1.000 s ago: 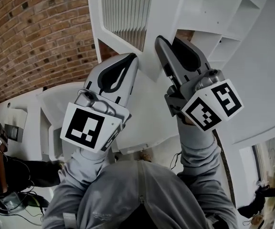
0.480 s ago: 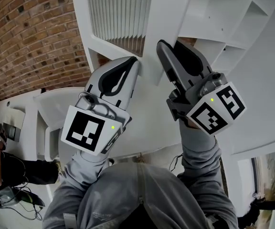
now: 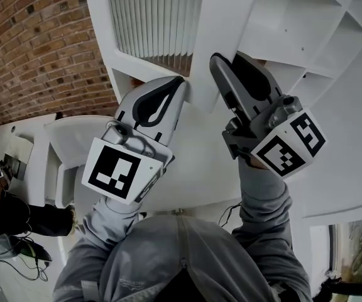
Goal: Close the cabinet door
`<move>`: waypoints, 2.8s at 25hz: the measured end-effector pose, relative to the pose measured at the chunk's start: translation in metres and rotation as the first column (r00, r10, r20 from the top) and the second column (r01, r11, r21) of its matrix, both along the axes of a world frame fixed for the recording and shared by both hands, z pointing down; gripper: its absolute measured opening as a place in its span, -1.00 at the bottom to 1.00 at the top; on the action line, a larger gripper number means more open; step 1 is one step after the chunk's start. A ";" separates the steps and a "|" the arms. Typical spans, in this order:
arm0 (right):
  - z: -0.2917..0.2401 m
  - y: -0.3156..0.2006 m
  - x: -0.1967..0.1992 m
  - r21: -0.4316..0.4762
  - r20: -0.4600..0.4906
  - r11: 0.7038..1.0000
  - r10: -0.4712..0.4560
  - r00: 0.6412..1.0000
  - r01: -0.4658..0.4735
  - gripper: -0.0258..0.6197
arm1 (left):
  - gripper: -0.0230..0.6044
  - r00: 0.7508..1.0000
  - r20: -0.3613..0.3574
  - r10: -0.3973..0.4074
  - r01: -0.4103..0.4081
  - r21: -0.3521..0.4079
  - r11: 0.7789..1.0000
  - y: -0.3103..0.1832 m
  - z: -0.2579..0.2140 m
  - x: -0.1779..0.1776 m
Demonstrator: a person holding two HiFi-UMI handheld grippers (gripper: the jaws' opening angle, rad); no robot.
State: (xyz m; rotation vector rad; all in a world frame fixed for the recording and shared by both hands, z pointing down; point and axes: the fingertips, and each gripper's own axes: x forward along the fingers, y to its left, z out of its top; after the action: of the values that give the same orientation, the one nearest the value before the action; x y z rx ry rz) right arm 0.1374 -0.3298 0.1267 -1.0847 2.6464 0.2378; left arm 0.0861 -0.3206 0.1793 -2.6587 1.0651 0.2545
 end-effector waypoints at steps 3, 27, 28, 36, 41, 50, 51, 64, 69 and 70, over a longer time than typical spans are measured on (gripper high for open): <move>0.000 -0.009 0.006 -0.004 0.008 1.000 -0.029 1.000 0.029 -0.62 | -0.92 1.000 -0.001 -0.014 0.014 -0.007 1.000 -0.008 0.000 0.004; 0.002 -0.070 0.033 -0.008 0.012 0.981 -0.195 0.981 0.195 -0.59 | -0.92 0.992 0.023 -0.124 0.125 -0.034 0.992 -0.063 0.010 0.034; 0.002 -0.072 0.034 -0.008 0.011 0.980 -0.201 0.980 0.201 -0.59 | -0.92 0.991 0.026 -0.128 0.129 -0.035 0.991 -0.065 0.011 0.035; 0.001 -0.087 0.038 -0.012 0.003 0.971 -0.240 0.971 0.240 -0.58 | -0.92 0.986 0.022 -0.165 0.165 -0.037 0.986 -0.078 0.010 0.045; -0.001 -0.098 0.039 -0.018 -0.003 0.964 -0.266 0.964 0.266 -0.58 | -0.92 0.982 0.021 -0.189 0.190 -0.041 0.981 -0.088 0.009 0.049; -0.006 -0.115 0.034 -0.034 -0.007 0.955 -0.294 0.956 0.293 -0.58 | -0.92 0.976 0.005 -0.219 0.219 -0.043 0.975 -0.103 0.003 0.049; -0.006 -0.116 0.034 -0.036 -0.004 0.955 -0.296 0.955 0.295 -0.58 | -0.92 0.975 0.007 -0.222 0.222 -0.043 0.974 -0.105 0.004 0.049; 0.001 -0.123 0.044 -0.054 0.006 0.963 -0.264 0.964 0.264 -0.55 | -0.92 0.984 0.025 -0.178 0.180 -0.072 0.981 -0.116 0.019 0.057; 0.003 -0.126 0.046 -0.051 0.009 0.970 -0.239 0.971 0.239 -0.54 | -0.92 0.988 0.032 -0.154 0.156 -0.078 0.985 -0.124 0.024 0.061; 0.003 -0.127 0.047 -0.049 0.012 0.972 -0.231 0.973 0.232 -0.53 | -0.92 0.988 0.033 -0.151 0.153 -0.079 0.985 -0.124 0.024 0.061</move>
State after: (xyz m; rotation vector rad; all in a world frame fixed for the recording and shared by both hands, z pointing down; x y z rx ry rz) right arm 0.1841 -0.4565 0.1293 -0.7781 2.7557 0.1213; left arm 0.1474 -0.4450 0.2037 -2.6256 1.2887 0.1475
